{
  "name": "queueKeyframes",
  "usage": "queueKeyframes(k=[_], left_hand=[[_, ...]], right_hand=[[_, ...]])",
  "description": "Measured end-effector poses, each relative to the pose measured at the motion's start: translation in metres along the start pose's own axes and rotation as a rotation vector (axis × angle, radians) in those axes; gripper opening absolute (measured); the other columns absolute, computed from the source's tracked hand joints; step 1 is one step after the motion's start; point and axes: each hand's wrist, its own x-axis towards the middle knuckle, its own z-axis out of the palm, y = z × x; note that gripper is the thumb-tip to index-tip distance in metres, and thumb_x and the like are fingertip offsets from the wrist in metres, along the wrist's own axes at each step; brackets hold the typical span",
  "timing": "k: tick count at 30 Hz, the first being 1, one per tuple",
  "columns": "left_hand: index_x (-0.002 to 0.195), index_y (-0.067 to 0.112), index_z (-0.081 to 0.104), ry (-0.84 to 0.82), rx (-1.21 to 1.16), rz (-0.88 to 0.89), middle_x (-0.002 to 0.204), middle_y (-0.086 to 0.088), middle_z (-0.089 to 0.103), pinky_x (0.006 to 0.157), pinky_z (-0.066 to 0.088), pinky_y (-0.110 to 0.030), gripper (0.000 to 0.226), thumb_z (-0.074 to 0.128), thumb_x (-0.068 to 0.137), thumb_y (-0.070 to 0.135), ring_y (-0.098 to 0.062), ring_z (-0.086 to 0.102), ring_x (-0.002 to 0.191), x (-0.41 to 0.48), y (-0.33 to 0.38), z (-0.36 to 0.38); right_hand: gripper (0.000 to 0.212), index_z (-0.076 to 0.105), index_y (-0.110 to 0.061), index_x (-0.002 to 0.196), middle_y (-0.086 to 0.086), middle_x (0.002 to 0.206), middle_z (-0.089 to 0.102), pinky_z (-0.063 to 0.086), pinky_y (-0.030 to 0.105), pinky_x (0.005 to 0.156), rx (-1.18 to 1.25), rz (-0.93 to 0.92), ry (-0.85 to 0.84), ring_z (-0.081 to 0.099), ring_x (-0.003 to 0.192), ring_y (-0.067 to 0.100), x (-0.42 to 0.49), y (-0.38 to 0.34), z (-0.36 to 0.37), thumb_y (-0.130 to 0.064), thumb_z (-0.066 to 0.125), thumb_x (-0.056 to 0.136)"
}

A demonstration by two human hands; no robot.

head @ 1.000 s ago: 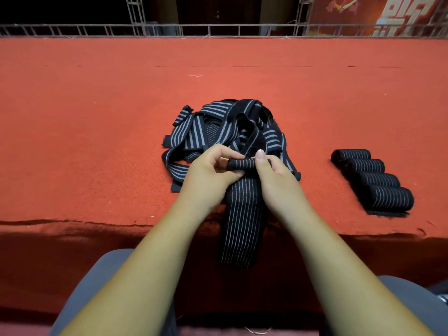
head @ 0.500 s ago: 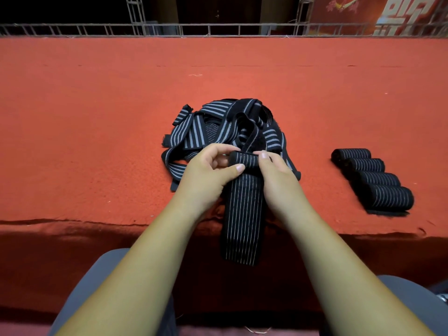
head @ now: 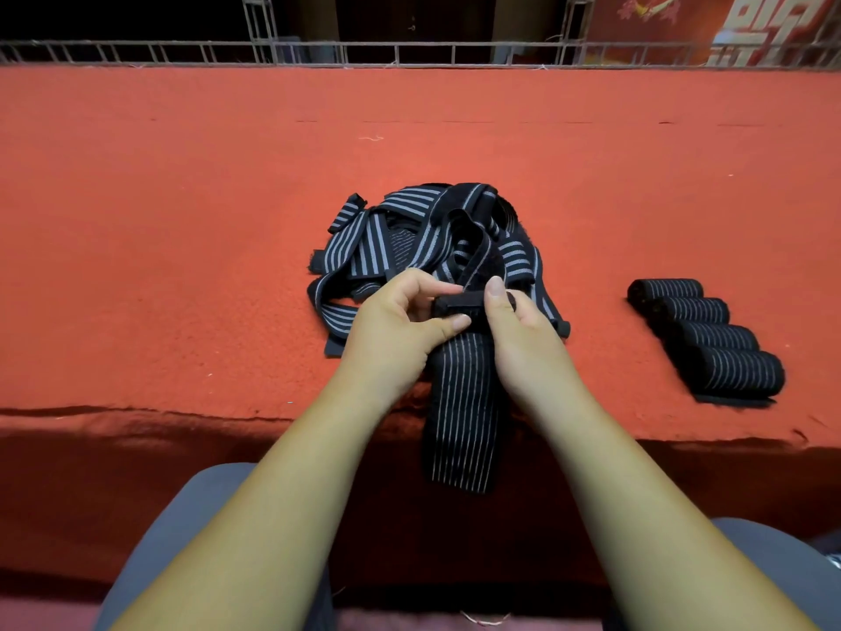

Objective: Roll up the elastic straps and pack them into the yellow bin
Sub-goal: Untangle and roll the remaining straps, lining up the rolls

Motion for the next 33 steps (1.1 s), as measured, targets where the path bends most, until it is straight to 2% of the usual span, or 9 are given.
queueKeyframes(k=[2,5,8,15,21,25,27,30,33], left_hand=[[0.105,0.024,0.078,-0.021,0.009,-0.017,0.09,-0.001,0.075,0.079,0.056,-0.025,0.03,0.087,0.087,0.002,-0.008,0.067,0.083,0.001,0.002,0.001],[0.114,0.012,0.075,-0.066,-0.098,-0.133,0.083,0.009,0.077,0.071,0.053,-0.017,0.02,0.082,0.095,0.013,-0.002,0.07,0.077,0.0,0.008,0.003],[0.105,0.017,0.08,-0.014,-0.083,-0.176,0.088,0.002,0.079,0.075,0.057,-0.04,0.029,0.083,0.092,0.043,-0.011,0.069,0.081,0.003,0.003,0.001],[0.123,0.016,0.075,-0.045,-0.113,-0.09,0.116,-0.008,0.081,0.098,0.058,-0.037,0.039,0.083,0.085,0.01,-0.021,0.076,0.11,0.003,0.002,-0.003],[0.122,0.011,0.079,-0.093,0.008,-0.119,0.088,0.009,0.081,0.076,0.053,-0.018,0.02,0.064,0.108,0.013,0.0,0.073,0.077,-0.005,0.013,0.001],[0.126,0.029,0.08,-0.136,0.095,-0.12,0.115,0.007,0.083,0.11,0.055,-0.051,0.029,0.058,0.108,0.037,-0.016,0.076,0.114,-0.008,0.018,0.001],[0.128,0.035,0.079,-0.14,0.112,-0.128,0.119,0.011,0.081,0.115,0.051,-0.056,0.031,0.058,0.106,0.043,-0.013,0.074,0.119,-0.008,0.018,0.0],[0.132,0.037,0.077,-0.174,0.094,-0.148,0.126,0.012,0.079,0.117,0.049,-0.056,0.035,0.058,0.104,0.048,-0.014,0.072,0.125,-0.009,0.017,0.0],[0.129,0.037,0.077,-0.211,0.059,-0.164,0.123,0.007,0.081,0.115,0.05,-0.059,0.031,0.056,0.108,0.044,-0.019,0.074,0.123,-0.009,0.016,0.001]], right_hand=[[0.039,0.07,-0.03,0.115,-0.012,0.102,0.077,0.05,0.022,0.078,0.029,-0.02,0.025,0.07,0.09,-0.002,0.001,0.0,0.0,-0.06,0.045,0.11],[0.022,0.066,-0.036,0.111,-0.012,0.101,0.077,0.055,0.035,0.089,0.071,-0.043,0.051,0.072,0.095,0.006,0.001,0.002,0.001,-0.053,0.052,0.111],[0.012,0.063,-0.036,0.113,-0.011,0.11,0.072,0.053,0.033,0.092,0.055,-0.099,0.021,0.069,0.102,0.007,0.001,0.004,0.004,-0.043,0.054,0.111],[0.033,0.065,-0.031,0.131,-0.015,0.12,0.071,0.048,0.029,0.092,0.077,0.004,0.03,0.064,0.112,0.001,0.001,-0.002,0.003,-0.05,0.045,0.113],[0.027,0.061,-0.031,0.134,-0.015,0.124,0.067,0.048,0.028,0.095,0.059,-0.045,0.03,0.062,0.115,0.0,0.002,0.003,0.002,-0.04,0.045,0.115],[0.028,0.06,-0.035,0.138,-0.01,0.129,0.067,0.05,0.037,0.106,0.085,-0.025,0.008,0.064,0.121,0.01,0.003,0.003,0.0,-0.04,0.045,0.114],[0.03,0.057,-0.039,0.141,-0.011,0.133,0.066,0.049,0.038,0.107,0.076,-0.021,-0.014,0.063,0.123,0.01,0.003,0.003,-0.002,-0.041,0.045,0.114],[0.029,0.054,-0.039,0.142,-0.011,0.131,0.068,0.051,0.028,0.093,0.073,-0.035,-0.04,0.066,0.115,0.003,0.002,0.002,-0.003,-0.041,0.046,0.114],[0.021,0.059,-0.034,0.132,-0.008,0.115,0.073,0.052,0.013,0.065,0.14,-0.012,-0.042,0.071,0.084,-0.008,-0.001,0.002,-0.005,-0.037,0.049,0.114]])
